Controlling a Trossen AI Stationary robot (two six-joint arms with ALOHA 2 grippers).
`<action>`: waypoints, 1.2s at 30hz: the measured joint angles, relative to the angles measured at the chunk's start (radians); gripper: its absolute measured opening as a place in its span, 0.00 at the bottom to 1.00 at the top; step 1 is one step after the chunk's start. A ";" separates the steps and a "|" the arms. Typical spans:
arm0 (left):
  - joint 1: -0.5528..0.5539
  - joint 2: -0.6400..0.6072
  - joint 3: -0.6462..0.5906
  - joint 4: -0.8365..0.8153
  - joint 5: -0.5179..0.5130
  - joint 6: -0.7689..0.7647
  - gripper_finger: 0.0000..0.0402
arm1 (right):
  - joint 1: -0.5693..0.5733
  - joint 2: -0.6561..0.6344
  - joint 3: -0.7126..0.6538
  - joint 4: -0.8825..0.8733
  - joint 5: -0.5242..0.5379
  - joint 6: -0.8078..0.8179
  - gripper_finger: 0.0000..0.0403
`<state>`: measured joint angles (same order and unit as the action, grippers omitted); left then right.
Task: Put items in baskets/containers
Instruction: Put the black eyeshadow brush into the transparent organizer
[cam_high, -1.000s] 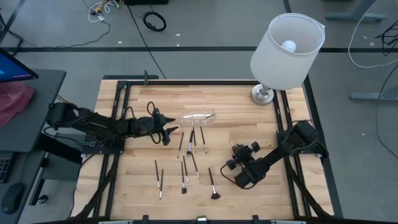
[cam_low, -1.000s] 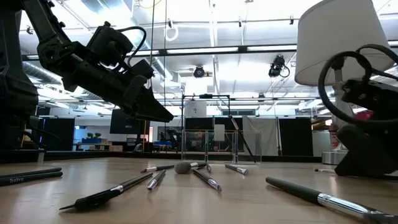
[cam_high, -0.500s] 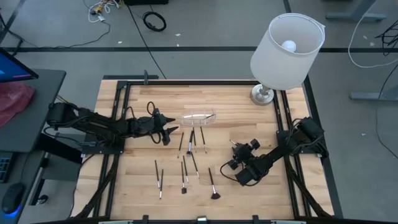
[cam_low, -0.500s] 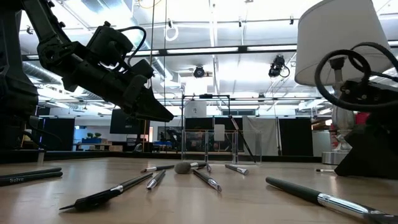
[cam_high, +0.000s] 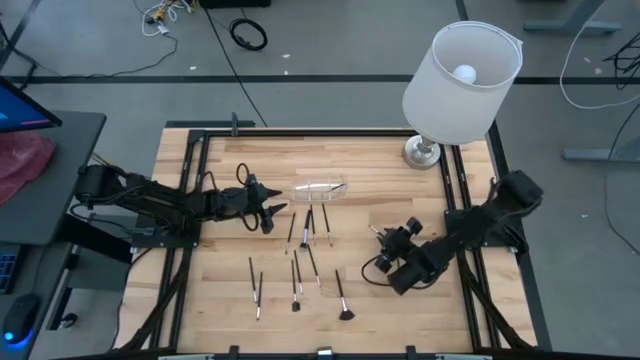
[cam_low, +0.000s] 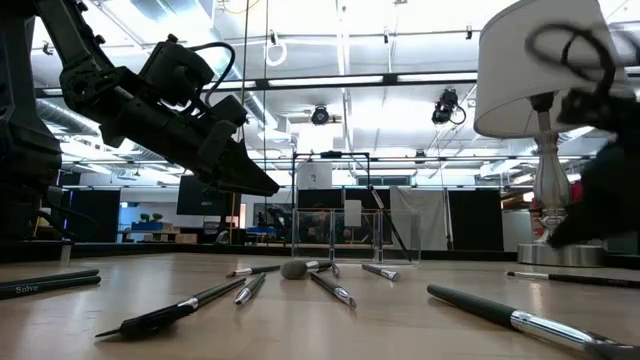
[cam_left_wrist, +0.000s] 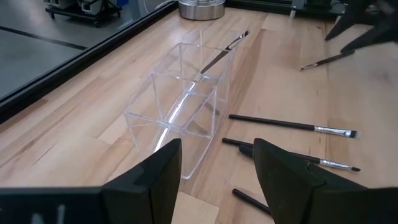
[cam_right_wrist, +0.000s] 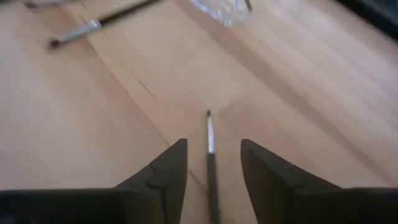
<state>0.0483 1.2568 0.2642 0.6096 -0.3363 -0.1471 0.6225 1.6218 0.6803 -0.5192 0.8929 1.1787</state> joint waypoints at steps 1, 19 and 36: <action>0.000 0.000 0.000 0.000 0.006 0.000 0.51 | 0.004 -0.032 -0.002 -0.002 0.001 -0.028 0.38; 0.000 0.000 0.000 0.008 0.019 -0.025 0.51 | 0.027 -0.635 -0.059 0.050 0.024 -0.611 0.38; 0.000 0.000 0.000 0.013 0.017 -0.024 0.51 | 0.027 -0.406 -0.640 1.118 -0.002 -0.554 0.33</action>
<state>0.0483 1.2568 0.2646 0.6227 -0.3196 -0.1711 0.6495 1.2161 0.0400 0.5984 0.8904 0.6250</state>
